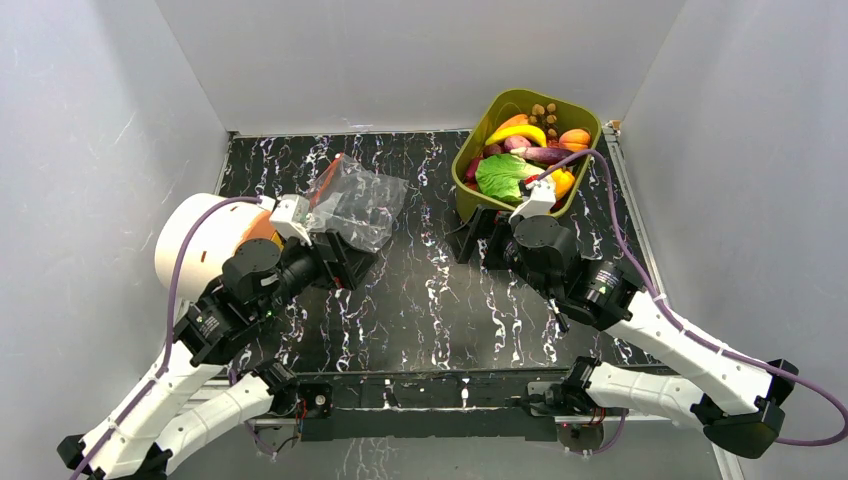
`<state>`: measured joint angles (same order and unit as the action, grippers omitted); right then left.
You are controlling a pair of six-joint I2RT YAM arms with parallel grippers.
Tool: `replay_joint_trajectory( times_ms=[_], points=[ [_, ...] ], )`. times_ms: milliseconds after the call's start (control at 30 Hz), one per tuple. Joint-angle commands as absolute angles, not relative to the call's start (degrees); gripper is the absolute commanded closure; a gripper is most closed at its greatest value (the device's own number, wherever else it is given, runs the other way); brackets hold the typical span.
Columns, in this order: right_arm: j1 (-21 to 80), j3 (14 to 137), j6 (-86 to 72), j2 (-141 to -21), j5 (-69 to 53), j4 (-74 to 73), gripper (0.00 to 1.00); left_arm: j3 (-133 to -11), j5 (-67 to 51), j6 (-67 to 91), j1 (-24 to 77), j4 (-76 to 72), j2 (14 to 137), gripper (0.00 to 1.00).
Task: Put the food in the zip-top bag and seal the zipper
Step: Pick up the zipper food storage bag at the center of the board.
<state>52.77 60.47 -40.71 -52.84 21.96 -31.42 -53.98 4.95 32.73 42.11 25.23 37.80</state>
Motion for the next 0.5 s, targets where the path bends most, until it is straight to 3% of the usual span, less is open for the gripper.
replay_joint_trajectory(
  times_ms=[0,300,467],
  points=[
    [53.0,60.7,-38.9,-51.7,22.2,-27.5,0.02,-53.5,5.5,31.0,41.7,23.2,36.6,0.02],
    [53.0,60.1,-38.2,-50.7,20.3,-25.5,0.02,-54.3,15.8,26.8,41.7,24.3,41.6,0.02],
    [53.0,61.3,-38.3,-52.1,24.5,-30.1,0.02,-57.8,22.7,23.4,41.7,26.4,51.2,0.02]
  ],
)
